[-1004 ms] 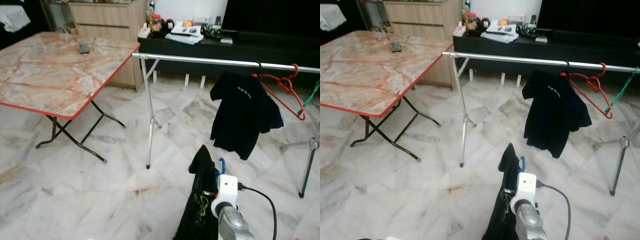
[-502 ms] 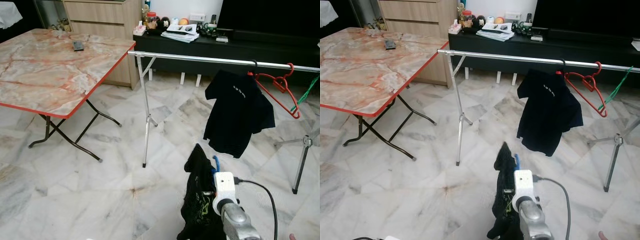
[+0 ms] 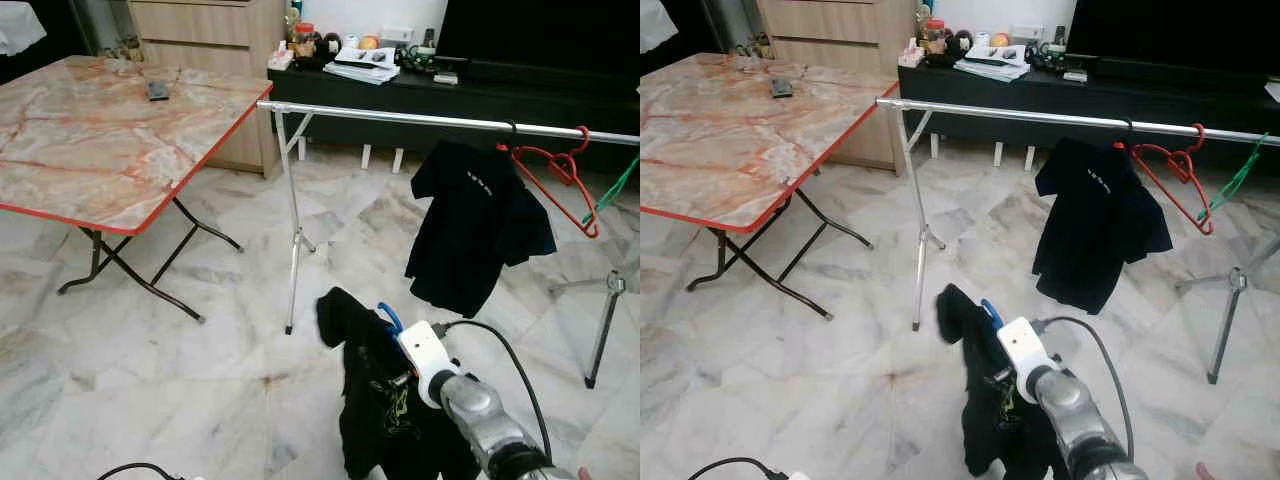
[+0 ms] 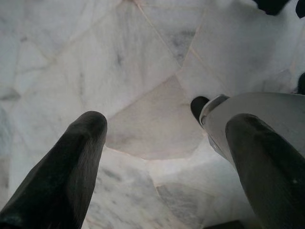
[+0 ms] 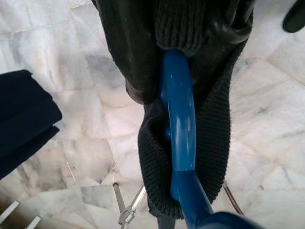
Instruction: Hang hanger
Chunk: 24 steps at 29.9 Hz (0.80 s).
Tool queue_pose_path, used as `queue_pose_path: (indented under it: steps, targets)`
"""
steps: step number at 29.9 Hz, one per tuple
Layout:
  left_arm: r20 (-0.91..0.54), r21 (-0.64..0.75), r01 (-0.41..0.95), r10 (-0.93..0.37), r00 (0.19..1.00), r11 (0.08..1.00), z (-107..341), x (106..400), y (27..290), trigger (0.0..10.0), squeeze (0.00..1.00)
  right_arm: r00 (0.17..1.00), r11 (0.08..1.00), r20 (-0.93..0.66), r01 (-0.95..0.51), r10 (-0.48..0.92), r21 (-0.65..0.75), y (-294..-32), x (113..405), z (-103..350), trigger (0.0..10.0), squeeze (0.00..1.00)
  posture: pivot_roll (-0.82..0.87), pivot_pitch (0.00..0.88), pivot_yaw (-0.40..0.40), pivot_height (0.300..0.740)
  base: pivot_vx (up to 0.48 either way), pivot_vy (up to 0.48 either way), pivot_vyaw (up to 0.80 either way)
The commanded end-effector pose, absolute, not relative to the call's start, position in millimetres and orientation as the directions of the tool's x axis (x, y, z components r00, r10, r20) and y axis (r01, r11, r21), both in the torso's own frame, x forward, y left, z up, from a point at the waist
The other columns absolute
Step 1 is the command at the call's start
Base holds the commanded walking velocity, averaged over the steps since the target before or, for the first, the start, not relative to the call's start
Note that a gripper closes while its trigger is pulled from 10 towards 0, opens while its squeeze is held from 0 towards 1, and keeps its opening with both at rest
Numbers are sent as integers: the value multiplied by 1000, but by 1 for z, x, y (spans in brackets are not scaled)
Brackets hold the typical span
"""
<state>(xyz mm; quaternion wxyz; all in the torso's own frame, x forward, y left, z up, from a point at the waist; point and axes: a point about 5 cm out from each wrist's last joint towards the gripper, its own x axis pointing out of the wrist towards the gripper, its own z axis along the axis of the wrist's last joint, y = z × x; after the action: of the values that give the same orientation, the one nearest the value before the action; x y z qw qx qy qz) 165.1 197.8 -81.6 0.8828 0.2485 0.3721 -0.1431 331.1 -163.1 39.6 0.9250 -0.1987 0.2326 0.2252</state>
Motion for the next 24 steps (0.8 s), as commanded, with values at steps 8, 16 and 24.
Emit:
queue_pose_path:
  steps: [8,16,24]
  targets:
    - [-531,440,330,-54,845,835,-34,230,224,10000,0,777,803,-531,-533,339,-266,-159,331,39,10000,0,106,79,-38,740,0,0,0]
    - [-480,420,266,-37,877,868,-26,235,229,10000,0,749,772,-542,-581,381,-259,-156,330,39,10000,0,103,80,-37,740,0,0,0]
    - [-496,441,521,-286,820,731,-10,246,220,10000,0,625,576,-628,-751,464,-322,-160,331,47,10000,0,106,78,-39,740,0,0,0]
